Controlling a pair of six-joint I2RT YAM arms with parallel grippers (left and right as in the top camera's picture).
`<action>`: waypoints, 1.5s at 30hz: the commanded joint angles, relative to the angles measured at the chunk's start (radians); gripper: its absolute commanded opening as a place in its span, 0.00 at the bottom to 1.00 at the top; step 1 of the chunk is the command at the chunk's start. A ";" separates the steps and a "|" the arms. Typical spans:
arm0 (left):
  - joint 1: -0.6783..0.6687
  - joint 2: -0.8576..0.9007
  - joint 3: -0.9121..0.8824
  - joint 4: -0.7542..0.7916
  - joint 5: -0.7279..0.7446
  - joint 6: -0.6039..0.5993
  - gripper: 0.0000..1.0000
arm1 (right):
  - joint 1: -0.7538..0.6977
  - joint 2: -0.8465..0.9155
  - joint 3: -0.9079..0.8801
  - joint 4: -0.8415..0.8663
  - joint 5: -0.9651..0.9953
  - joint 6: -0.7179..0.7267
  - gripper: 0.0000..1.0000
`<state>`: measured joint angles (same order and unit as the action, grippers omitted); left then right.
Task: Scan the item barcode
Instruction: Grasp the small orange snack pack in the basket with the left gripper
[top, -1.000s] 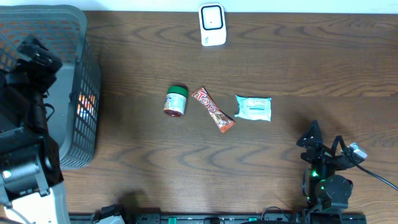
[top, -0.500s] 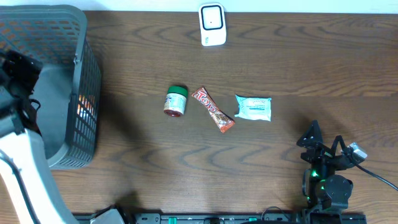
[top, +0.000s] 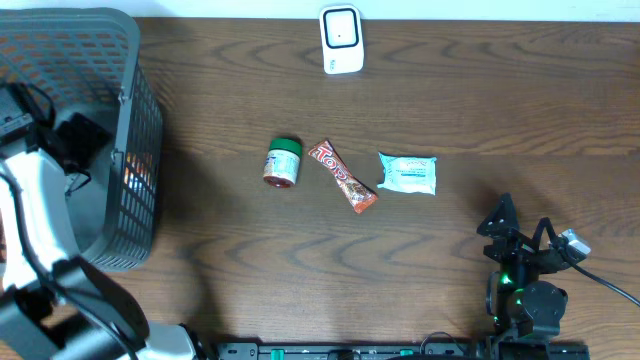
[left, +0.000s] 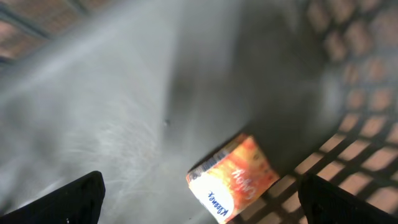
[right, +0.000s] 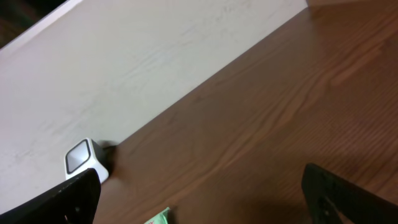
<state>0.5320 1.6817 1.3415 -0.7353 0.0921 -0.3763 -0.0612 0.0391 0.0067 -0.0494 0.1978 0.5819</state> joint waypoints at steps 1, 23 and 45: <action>-0.003 0.093 0.013 -0.011 0.063 0.109 1.00 | 0.009 0.000 -0.001 -0.004 0.002 0.005 0.99; -0.003 0.336 0.012 -0.033 0.277 0.242 0.87 | 0.009 0.000 -0.001 -0.004 0.002 0.005 0.99; 0.079 -0.036 0.138 -0.057 0.289 0.082 0.08 | 0.009 0.000 -0.001 -0.004 0.002 0.005 0.99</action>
<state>0.5983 1.8175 1.4235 -0.8021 0.3859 -0.2447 -0.0612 0.0391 0.0067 -0.0494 0.1978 0.5819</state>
